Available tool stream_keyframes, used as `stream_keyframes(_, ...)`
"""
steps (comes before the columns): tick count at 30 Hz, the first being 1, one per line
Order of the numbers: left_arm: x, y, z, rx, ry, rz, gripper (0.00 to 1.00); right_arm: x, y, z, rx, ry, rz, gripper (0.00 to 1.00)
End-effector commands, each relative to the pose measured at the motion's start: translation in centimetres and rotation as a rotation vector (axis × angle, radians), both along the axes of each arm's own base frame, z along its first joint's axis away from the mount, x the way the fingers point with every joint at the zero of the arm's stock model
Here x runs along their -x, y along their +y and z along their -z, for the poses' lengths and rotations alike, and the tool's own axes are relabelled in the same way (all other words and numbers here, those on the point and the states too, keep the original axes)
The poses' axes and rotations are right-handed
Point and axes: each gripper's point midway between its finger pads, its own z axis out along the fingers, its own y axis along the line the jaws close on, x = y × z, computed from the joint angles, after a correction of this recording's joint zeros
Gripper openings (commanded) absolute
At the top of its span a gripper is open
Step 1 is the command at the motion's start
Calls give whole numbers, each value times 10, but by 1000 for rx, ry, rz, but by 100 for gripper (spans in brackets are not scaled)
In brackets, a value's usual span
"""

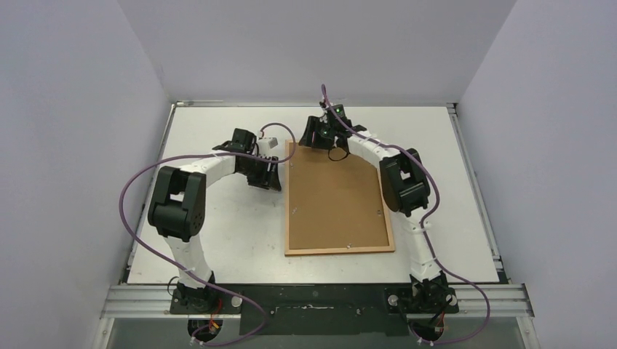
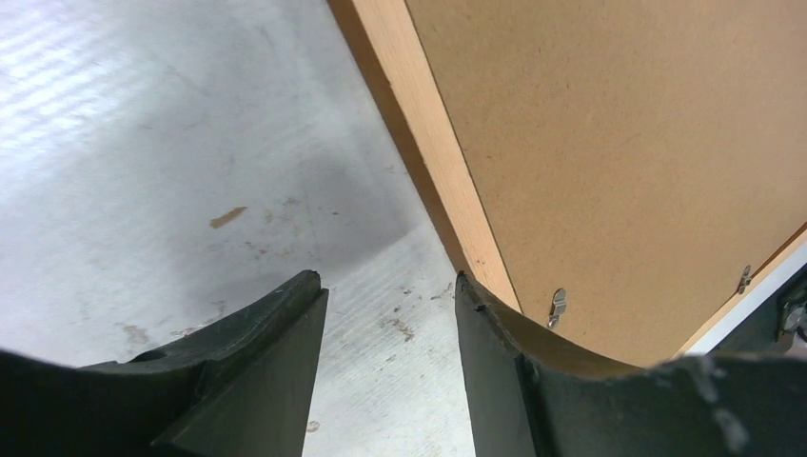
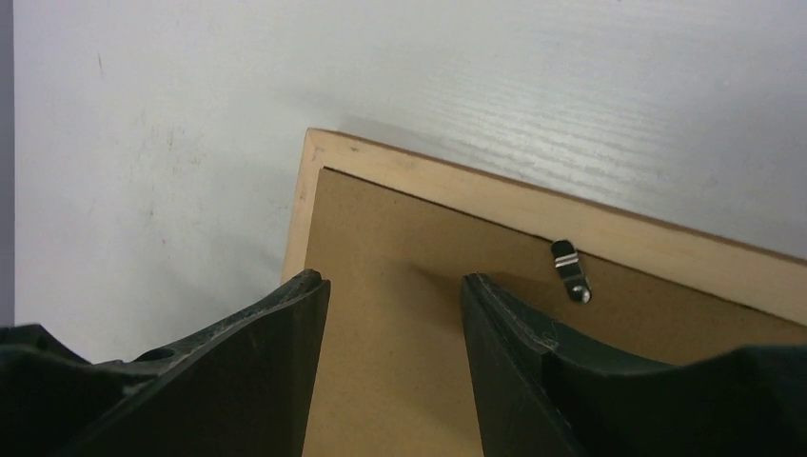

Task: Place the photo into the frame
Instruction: Install the photo frame at the center of the board.

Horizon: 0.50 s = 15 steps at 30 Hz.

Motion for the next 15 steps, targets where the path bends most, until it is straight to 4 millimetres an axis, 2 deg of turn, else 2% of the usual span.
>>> stream_keyframes(1,-23,3,-22,79,-24,-38,50,16,16,-76,-83,-110,-49,53)
stream_keyframes(5,-27,3,-21,97,-9,-50,49,27,14,-91,-78,-129,-57,51)
stream_keyframes(8,-33,5,-25,96,-31,-54,54,39,-1,-102,-49,-154,-30,53)
stream_keyframes(10,-42,6,-28,101,-52,-62,59,49,-19,-108,-3,-174,19,58)
stream_keyframes(12,-51,4,-31,107,-59,-67,60,60,-41,-103,72,-171,70,63)
stream_keyframes(15,-50,-4,-30,115,-42,-48,60,70,-85,-106,184,-173,170,65)
